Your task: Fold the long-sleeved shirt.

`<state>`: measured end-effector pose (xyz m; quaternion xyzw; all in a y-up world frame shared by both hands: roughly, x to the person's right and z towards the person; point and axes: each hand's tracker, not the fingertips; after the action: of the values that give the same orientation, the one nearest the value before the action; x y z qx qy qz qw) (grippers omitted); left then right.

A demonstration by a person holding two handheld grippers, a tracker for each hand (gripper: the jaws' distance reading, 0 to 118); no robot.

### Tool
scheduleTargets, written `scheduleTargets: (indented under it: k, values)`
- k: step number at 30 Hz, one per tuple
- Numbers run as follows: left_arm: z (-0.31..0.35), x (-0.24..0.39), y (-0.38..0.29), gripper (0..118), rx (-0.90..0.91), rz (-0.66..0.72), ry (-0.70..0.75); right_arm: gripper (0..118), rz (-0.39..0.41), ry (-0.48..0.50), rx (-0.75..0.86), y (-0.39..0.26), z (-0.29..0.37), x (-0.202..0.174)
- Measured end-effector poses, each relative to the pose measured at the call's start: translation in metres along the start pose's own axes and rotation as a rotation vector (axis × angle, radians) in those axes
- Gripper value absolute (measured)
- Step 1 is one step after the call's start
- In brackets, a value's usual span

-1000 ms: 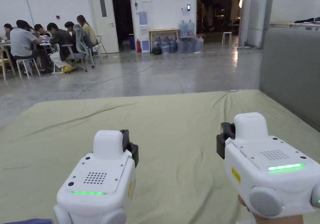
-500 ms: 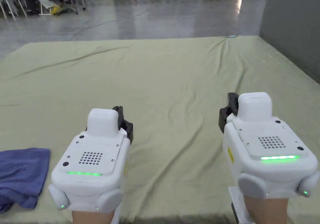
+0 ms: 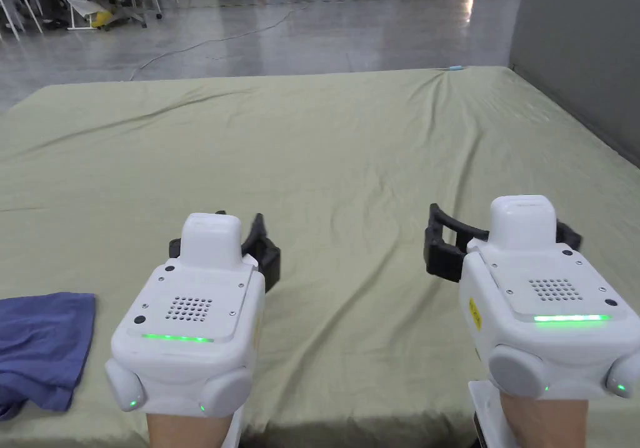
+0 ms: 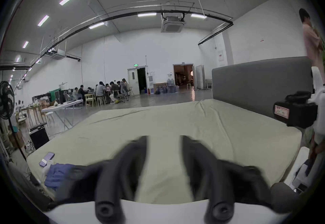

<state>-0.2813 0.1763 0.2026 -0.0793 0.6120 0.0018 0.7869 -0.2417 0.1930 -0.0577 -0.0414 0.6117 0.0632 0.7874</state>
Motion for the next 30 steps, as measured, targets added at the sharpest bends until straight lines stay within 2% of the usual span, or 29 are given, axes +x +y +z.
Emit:
scheduleTargets:
  k: [1,2,3,4,15,19,30]
  values:
    - [0.001,0.001,0.0,74,0.007,-0.016,0.011,109,-0.007,-0.01,0.011,0.001,0.002,0.0]
    - [0.002,0.002,-0.001,98,0.021,-0.033,0.016,109,-0.024,-0.014,0.044,0.003,0.005,0.001]
    - [0.003,0.003,-0.002,113,0.032,-0.042,0.013,109,-0.026,-0.01,0.042,0.005,0.006,0.003]
    - [0.005,0.002,-0.003,117,0.045,-0.047,0.008,109,-0.025,-0.007,0.039,0.007,0.005,0.003]
    - [0.003,0.004,0.002,117,0.058,-0.035,0.026,109,0.015,-0.011,0.041,0.008,-0.002,0.003]
    - [0.0,-0.002,0.006,117,0.024,0.032,-0.009,109,0.002,-0.007,0.048,0.013,-0.004,0.004]
    - [0.0,-0.01,0.006,117,0.037,0.046,0.026,109,-0.006,0.007,0.043,0.016,-0.006,0.003]
